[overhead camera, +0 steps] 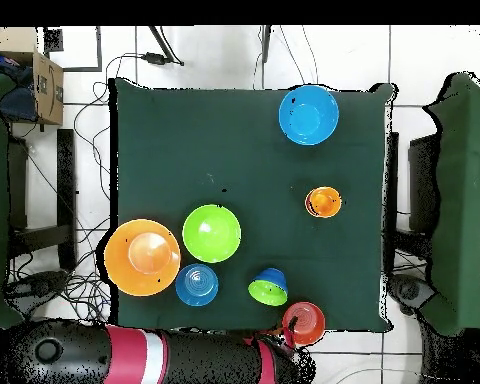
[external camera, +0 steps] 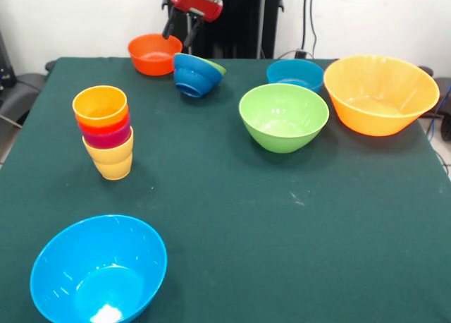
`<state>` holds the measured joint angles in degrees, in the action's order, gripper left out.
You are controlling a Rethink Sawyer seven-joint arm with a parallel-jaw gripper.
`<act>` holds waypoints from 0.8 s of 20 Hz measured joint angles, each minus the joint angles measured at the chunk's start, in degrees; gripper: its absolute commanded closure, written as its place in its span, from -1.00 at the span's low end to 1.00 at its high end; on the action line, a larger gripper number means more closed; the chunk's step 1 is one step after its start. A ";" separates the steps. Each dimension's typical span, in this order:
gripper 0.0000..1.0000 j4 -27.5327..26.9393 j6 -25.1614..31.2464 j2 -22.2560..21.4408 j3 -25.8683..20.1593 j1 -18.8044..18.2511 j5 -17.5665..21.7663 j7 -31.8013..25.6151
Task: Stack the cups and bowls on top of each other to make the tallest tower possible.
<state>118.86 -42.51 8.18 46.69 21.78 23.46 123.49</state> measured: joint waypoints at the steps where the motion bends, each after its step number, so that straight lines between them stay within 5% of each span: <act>1: -1.00 0.00 0.00 0.16 -0.18 0.18 0.00 0.00; 16: -1.00 -0.21 -3.57 1.95 -1.93 0.56 -3.83 0.00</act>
<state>118.65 -46.08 10.14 44.76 22.34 19.64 123.49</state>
